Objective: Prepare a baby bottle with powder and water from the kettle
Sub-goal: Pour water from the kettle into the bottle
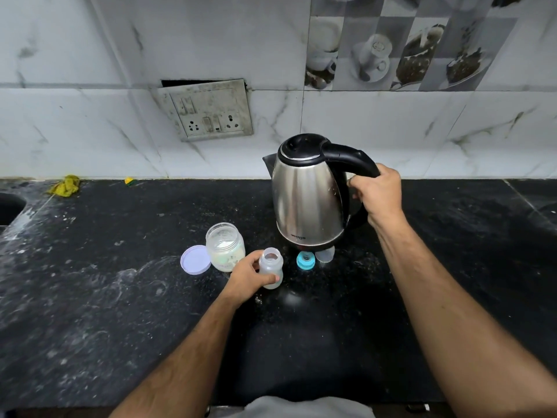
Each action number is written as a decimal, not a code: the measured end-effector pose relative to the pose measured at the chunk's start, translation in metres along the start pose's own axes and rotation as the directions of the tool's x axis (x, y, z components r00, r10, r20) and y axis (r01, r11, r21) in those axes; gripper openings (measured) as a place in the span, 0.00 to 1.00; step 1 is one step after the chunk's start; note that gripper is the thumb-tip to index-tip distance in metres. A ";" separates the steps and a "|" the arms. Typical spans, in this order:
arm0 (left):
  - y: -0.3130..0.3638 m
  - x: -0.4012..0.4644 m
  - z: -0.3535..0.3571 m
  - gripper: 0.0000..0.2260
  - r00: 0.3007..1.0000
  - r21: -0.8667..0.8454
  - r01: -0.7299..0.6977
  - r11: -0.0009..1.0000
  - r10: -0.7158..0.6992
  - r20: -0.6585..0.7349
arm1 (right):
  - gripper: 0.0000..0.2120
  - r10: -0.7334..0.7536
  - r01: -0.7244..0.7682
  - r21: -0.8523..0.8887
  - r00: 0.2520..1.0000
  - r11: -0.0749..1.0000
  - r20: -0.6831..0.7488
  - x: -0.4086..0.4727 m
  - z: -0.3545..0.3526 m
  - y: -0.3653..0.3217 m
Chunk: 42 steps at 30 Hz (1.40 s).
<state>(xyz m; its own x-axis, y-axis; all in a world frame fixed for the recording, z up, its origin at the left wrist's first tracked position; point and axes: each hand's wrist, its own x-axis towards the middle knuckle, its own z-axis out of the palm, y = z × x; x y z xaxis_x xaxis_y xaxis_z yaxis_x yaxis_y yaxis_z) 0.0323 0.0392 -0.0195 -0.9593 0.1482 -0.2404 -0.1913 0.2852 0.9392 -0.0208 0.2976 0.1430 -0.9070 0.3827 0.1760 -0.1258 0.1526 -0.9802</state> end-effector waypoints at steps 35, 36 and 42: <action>-0.004 0.039 -0.001 0.26 0.996 -0.083 0.018 0.996 -0.011 0.086 | 0.14 0.220 -0.227 -0.019 0.917 0.974 0.334 0.108 0.061 0.112; -0.005 0.039 -0.001 0.27 0.997 -0.086 0.018 0.996 -0.011 0.081 | 0.14 0.223 -0.230 -0.022 0.912 0.973 0.343 0.108 0.059 0.113; -0.004 0.039 -0.001 0.27 0.997 -0.074 0.016 0.997 -0.010 0.080 | 0.15 0.250 -0.241 -0.071 0.895 0.968 0.369 0.112 0.050 0.114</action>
<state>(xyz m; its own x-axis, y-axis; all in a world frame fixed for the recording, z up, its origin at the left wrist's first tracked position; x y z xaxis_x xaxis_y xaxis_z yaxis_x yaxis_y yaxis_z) -0.0047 0.0428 -0.0329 -0.9377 0.2204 -0.2684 -0.2212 0.2166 0.9509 -0.1567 0.3118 0.0467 -0.9917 0.0444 -0.1209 0.1255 0.1202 -0.9848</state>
